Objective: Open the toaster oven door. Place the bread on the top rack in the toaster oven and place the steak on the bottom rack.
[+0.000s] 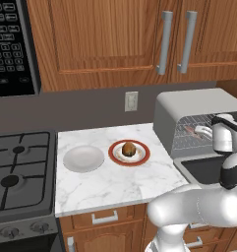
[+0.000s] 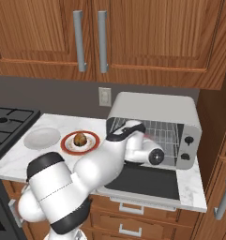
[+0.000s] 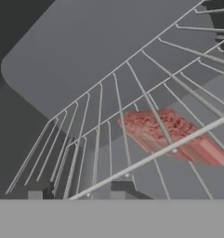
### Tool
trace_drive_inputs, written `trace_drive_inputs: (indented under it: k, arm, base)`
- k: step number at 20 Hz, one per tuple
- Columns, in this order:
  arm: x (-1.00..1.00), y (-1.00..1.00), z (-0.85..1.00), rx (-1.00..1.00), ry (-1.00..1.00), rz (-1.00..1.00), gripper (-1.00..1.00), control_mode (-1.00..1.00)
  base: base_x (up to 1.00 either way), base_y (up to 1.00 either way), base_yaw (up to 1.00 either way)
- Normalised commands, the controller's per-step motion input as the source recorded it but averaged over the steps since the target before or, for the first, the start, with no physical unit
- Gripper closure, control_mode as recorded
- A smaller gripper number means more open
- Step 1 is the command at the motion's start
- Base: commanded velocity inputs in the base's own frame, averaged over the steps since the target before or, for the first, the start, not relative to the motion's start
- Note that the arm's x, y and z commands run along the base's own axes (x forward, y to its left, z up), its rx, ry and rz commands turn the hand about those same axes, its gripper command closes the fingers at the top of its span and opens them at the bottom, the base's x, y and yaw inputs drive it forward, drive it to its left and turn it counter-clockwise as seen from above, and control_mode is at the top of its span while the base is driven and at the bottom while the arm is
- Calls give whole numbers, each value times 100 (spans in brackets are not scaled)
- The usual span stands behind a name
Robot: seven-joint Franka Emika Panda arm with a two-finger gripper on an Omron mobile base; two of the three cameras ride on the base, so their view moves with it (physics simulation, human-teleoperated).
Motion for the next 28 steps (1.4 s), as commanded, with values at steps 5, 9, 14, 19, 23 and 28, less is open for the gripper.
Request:
trace_drive_inputs:
  k: [5,9,14,19,23,28]
  arm:
    - [0,11,5,0,1,-11,-100,-100]
    - [5,3,8,0,0,-7,-100,-100]
    - [12,0,8,0,4,-2,-100,-100]
    - [11,1,0,1,2,0,-100,-100]
    - [9,0,0,3,0,0,-100,-100]
    - [12,0,-5,4,4,0,-100,-100]
  base:
    - [0,0,0]
    - [0,0,0]
    - [0,0,0]
    - [0,0,0]
    - [0,0,0]
    - [0,0,0]
